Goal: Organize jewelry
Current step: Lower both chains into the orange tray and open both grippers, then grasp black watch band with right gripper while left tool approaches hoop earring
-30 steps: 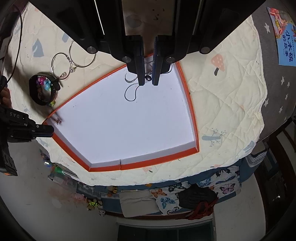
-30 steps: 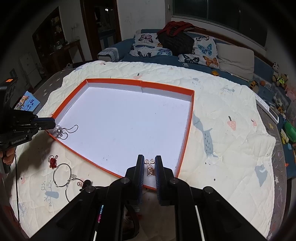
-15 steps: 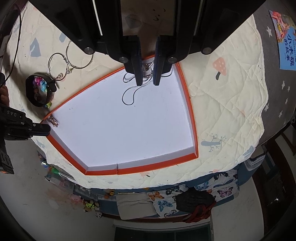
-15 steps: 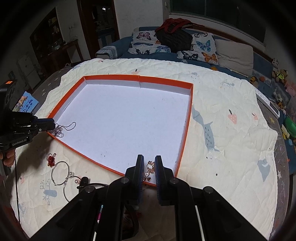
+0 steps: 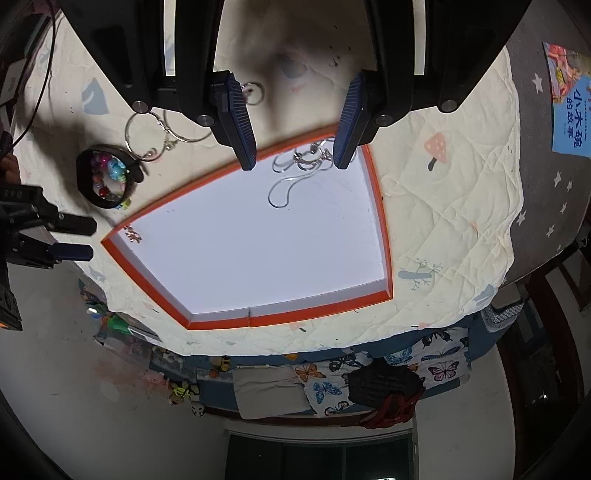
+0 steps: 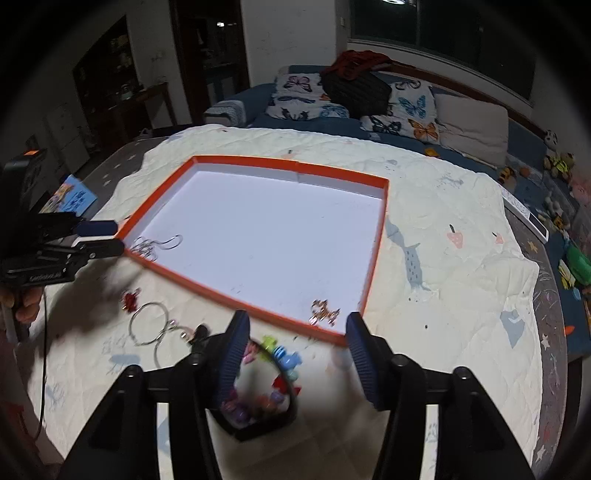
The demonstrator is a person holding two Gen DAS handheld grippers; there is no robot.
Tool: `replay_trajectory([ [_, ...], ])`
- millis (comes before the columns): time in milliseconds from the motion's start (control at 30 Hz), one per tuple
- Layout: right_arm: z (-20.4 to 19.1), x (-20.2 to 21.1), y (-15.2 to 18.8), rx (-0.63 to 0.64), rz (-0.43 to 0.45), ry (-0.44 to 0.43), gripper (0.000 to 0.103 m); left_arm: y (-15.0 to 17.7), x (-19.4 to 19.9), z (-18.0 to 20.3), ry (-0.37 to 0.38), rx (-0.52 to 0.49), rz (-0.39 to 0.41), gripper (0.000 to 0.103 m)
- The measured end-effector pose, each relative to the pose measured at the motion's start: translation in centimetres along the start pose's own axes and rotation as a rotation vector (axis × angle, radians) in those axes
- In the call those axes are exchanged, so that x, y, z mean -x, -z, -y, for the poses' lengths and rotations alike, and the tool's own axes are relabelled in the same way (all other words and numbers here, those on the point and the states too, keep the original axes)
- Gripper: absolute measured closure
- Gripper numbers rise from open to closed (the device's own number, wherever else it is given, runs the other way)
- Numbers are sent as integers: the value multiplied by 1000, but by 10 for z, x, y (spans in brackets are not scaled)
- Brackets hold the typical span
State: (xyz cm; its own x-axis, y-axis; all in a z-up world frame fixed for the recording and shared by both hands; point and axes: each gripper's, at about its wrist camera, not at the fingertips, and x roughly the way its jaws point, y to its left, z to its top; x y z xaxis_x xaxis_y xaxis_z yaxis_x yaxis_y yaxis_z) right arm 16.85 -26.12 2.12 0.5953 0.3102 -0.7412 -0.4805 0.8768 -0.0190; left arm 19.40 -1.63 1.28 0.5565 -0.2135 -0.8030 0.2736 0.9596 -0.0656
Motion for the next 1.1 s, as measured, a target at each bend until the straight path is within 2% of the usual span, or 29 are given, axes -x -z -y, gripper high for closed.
replay_trajectory([
  [133,-9,7,12,41,-26,-53,32,10,12,8,13,18,18,49],
  [367,-26,5,34,152,-80,-82,31,28,20,23,53,9,13,49],
  [600,-23,-5,37,167,-106,-82,31,44,20,46,117,-52,-15,49],
  [967,-29,-15,45,192,-129,-37,31,54,2,81,124,-189,-39,49],
  [1100,-27,-13,45,178,-121,-45,36,48,-4,85,132,-223,-39,49],
])
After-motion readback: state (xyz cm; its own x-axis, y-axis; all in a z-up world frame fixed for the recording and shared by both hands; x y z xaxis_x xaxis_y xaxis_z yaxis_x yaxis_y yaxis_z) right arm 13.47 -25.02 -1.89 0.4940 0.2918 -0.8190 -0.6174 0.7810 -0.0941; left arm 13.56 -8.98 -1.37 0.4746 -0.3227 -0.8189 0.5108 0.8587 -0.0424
